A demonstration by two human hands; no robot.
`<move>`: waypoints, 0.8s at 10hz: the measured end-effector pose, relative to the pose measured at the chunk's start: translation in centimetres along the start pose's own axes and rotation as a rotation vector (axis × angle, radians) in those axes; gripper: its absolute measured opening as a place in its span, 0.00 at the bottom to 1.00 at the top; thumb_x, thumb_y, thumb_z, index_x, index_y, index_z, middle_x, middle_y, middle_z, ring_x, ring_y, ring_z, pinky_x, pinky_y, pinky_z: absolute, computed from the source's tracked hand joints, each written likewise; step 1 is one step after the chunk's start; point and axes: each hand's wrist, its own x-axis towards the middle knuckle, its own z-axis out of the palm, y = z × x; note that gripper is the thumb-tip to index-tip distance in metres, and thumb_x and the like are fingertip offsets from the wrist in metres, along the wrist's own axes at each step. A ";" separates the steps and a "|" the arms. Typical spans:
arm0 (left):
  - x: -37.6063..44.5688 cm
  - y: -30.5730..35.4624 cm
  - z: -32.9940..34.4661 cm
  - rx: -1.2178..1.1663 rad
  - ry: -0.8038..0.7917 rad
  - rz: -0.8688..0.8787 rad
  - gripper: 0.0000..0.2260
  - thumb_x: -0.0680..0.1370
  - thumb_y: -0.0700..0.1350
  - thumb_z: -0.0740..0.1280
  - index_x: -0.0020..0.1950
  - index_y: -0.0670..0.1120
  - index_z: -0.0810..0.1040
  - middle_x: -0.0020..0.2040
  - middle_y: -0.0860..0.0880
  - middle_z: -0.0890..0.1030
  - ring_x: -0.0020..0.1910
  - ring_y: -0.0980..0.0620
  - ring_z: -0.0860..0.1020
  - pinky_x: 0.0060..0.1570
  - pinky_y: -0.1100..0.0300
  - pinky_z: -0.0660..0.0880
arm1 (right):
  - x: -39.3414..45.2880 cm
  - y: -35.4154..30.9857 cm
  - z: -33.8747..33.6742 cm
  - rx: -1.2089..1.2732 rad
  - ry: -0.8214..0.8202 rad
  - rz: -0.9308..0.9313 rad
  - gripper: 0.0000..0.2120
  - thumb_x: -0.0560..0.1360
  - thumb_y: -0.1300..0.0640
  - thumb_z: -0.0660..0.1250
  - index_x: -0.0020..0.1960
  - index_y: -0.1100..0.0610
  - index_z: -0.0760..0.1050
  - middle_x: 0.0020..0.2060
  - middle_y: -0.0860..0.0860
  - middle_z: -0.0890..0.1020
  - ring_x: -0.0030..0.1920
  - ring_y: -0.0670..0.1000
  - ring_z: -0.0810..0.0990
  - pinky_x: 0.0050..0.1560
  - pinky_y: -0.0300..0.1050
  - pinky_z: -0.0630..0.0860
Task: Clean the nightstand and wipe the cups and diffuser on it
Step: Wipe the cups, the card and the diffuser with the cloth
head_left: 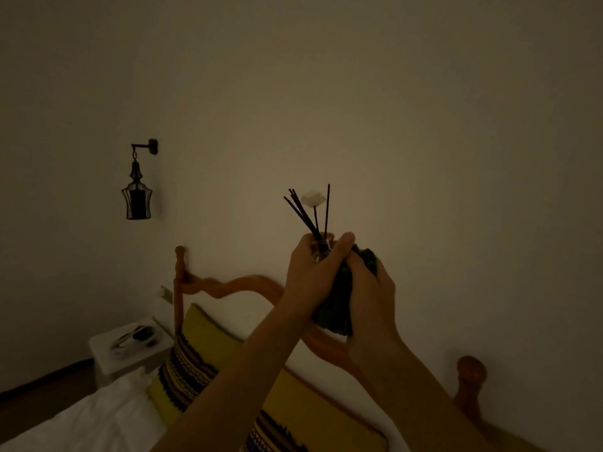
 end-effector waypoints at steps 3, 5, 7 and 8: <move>1.0 1.1 -1.2 0.050 -0.102 0.105 0.08 0.77 0.52 0.69 0.48 0.48 0.82 0.39 0.55 0.85 0.40 0.60 0.84 0.36 0.71 0.77 | 0.6 -3.6 -1.5 0.182 -0.378 0.455 0.12 0.80 0.53 0.63 0.50 0.59 0.82 0.41 0.56 0.86 0.37 0.54 0.86 0.33 0.47 0.82; 0.8 1.5 -0.9 -0.111 -0.161 -0.021 0.23 0.71 0.62 0.66 0.57 0.47 0.82 0.50 0.54 0.85 0.51 0.54 0.84 0.50 0.60 0.81 | 0.7 -3.8 -1.8 0.271 -0.261 0.467 0.18 0.83 0.49 0.55 0.54 0.56 0.80 0.47 0.55 0.87 0.48 0.53 0.84 0.44 0.48 0.79; 0.8 1.1 0.8 -0.115 -0.082 -0.056 0.26 0.72 0.64 0.65 0.59 0.45 0.80 0.52 0.53 0.86 0.53 0.54 0.84 0.51 0.60 0.81 | -1.4 -1.4 -1.4 0.437 -0.255 0.604 0.23 0.82 0.51 0.58 0.71 0.65 0.69 0.64 0.69 0.76 0.68 0.69 0.72 0.66 0.65 0.72; 0.7 0.7 0.9 0.013 -0.080 0.008 0.22 0.75 0.62 0.64 0.54 0.45 0.81 0.48 0.52 0.87 0.47 0.54 0.85 0.44 0.63 0.80 | -2.4 -0.6 -1.6 0.171 -0.224 0.417 0.21 0.78 0.53 0.61 0.63 0.68 0.73 0.64 0.72 0.73 0.67 0.74 0.70 0.68 0.72 0.67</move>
